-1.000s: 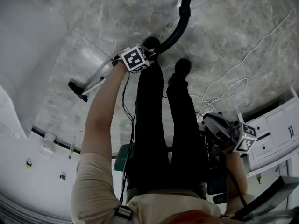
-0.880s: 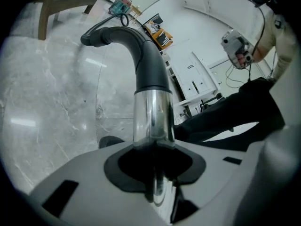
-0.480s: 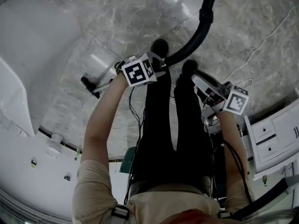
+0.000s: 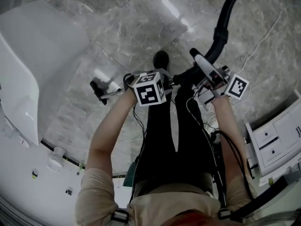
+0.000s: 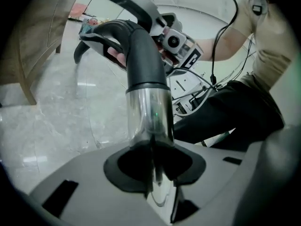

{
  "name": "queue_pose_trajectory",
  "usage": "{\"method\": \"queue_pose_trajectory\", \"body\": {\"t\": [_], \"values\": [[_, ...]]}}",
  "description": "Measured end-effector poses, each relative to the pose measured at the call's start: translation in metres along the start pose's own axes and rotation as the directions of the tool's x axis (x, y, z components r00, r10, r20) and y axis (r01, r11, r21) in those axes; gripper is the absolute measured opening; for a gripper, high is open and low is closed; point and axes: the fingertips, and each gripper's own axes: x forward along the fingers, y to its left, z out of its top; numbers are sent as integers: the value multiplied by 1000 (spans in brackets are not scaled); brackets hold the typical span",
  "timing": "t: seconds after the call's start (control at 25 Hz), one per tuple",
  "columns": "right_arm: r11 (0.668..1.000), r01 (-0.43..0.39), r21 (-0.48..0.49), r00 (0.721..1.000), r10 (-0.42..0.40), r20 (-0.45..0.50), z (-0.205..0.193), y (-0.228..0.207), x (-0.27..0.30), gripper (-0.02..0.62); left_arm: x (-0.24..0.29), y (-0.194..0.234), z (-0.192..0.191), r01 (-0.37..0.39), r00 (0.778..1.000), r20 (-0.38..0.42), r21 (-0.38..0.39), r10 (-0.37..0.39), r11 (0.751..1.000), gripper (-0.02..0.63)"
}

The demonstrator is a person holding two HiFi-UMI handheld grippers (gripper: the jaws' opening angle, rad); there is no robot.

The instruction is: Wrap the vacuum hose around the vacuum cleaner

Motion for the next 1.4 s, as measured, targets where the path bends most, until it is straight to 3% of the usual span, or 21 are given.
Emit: {"method": "queue_pose_trajectory", "body": {"t": [0.04,0.08,0.48,0.64,0.8,0.92,1.0,1.12,1.24,1.4], "values": [[1000,-7,-21,1000,7,6,0,11,0,167,-4,-7,4,-7,1000,-3,12,7,1000,121],[999,-4,-48,1000,4,6,-2,22,-1,114,-10,-13,8,-15,1000,-5,21,15,1000,121],[988,67,-136,998,-64,21,-2,96,16,110,-62,-40,32,-26,999,-42,108,30,994,121],[979,118,-164,993,-116,24,0,126,21,110,-90,-49,47,-101,995,-14,108,104,989,121],[953,173,-249,985,-160,71,35,159,12,110,-111,-33,88,-207,978,48,134,202,969,139],[953,147,-267,989,-132,71,39,192,25,110,-140,-31,92,-317,948,48,139,314,938,259],[949,152,-276,988,-138,71,39,205,32,110,-163,-31,84,-383,924,44,110,381,917,298],[938,189,-290,981,-169,94,45,218,28,110,-197,-39,72,-467,884,59,56,464,882,305],[926,215,-312,976,-192,101,52,228,29,110,-236,-53,59,-536,836,106,-57,539,842,305],[911,247,-330,968,-221,116,62,245,30,110,-278,-80,56,-573,775,188,-195,604,796,305]]}}
